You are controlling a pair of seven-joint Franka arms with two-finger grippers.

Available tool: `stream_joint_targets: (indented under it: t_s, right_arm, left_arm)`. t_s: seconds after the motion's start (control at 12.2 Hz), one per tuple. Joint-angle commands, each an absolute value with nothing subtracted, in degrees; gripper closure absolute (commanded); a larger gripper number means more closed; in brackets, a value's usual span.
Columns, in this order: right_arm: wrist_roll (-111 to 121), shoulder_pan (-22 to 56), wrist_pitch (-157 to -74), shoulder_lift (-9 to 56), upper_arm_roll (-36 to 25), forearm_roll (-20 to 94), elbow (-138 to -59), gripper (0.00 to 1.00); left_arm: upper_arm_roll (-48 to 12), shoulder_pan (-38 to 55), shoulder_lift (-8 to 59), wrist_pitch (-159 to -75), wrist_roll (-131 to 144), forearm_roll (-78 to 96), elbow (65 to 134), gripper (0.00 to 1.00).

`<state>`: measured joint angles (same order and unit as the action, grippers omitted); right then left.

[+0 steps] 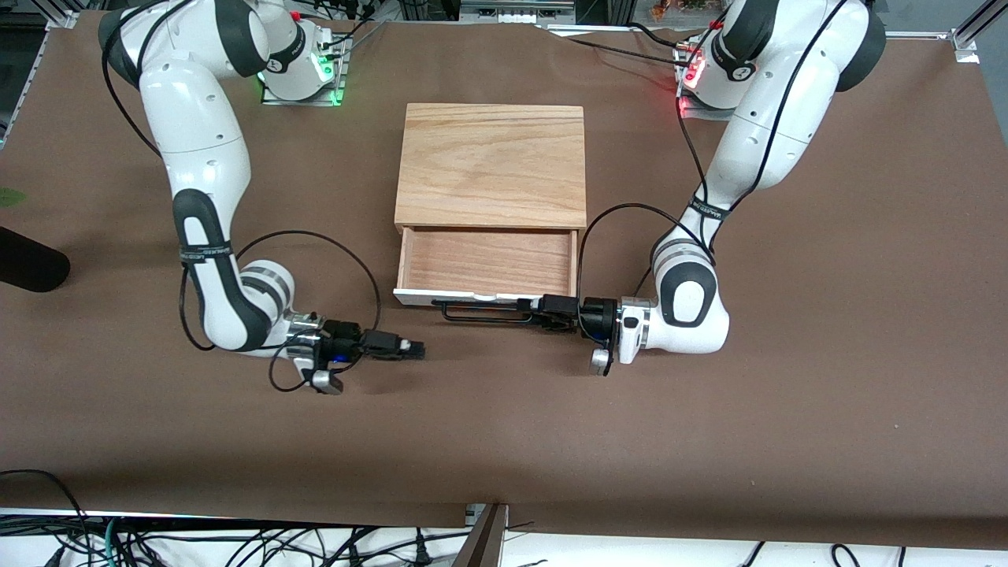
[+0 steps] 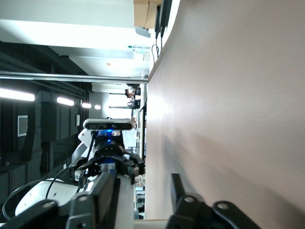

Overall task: Pull top drawer with both arms simultaneously
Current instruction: 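Open both grippers and draw them back from the handle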

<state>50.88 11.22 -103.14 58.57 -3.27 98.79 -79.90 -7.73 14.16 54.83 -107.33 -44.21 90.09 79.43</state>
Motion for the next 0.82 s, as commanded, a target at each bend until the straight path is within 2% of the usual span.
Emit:
stream_joint_targets:
  t_s: [0.0, 0.49, 0.74]
  right_arm:
    - [51.59, 11.78, -104.06, 60.21, -2.90, 99.32, -77.52, 0.00]
    - [51.59, 12.04, -105.47, 59.85, -3.16, 99.23, -77.52, 0.00]
    - [47.84, 12.57, -105.73, 58.02, -6.14, 95.21, -77.52, 0.00]
  left_arm:
    - [-5.80, 12.22, 51.06, -102.13, -39.81, 86.75, 74.71, 0.00]
    - [-4.48, 11.69, 50.45, -102.04, -39.73, 86.66, 74.53, 0.00]
    - [-2.64, 11.69, 50.01, -101.95, -39.73, 84.48, 74.44, 0.00]
